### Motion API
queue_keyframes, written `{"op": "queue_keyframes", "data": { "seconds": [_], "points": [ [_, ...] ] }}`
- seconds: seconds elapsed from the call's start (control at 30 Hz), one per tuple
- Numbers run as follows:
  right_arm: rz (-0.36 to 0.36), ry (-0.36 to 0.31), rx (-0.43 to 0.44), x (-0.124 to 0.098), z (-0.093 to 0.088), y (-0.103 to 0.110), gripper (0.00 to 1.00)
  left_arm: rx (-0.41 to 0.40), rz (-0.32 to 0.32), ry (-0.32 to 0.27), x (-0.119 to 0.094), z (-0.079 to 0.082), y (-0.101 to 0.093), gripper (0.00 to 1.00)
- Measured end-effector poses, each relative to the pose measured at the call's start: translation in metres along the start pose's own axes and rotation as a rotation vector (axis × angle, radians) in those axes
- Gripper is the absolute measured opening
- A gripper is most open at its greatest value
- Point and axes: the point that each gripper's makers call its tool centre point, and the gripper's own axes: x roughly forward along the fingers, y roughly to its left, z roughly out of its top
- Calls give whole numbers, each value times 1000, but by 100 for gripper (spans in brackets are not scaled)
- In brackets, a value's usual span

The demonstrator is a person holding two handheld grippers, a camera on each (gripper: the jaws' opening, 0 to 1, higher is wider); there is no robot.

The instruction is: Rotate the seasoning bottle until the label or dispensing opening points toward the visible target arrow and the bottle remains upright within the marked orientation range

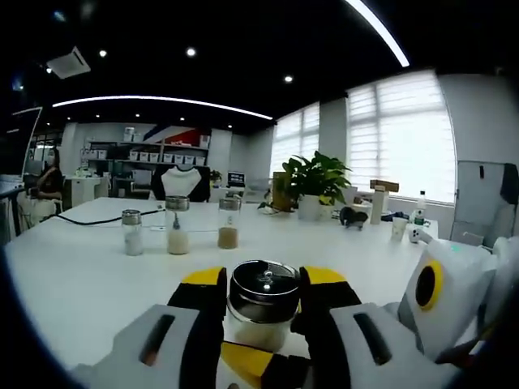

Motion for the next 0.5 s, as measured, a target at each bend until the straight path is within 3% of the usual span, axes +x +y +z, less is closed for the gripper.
{"op": "queue_keyframes", "data": {
  "seconds": [0.2, 0.5],
  "points": [
    [5, 6, 12, 0, -2, -1, 32, 7, 7, -3, 0, -2, -1, 38],
    [28, 10, 15, -1, -3, -3, 32, 37, -38, 13, -1, -5, -2, 35]
  ]
}}
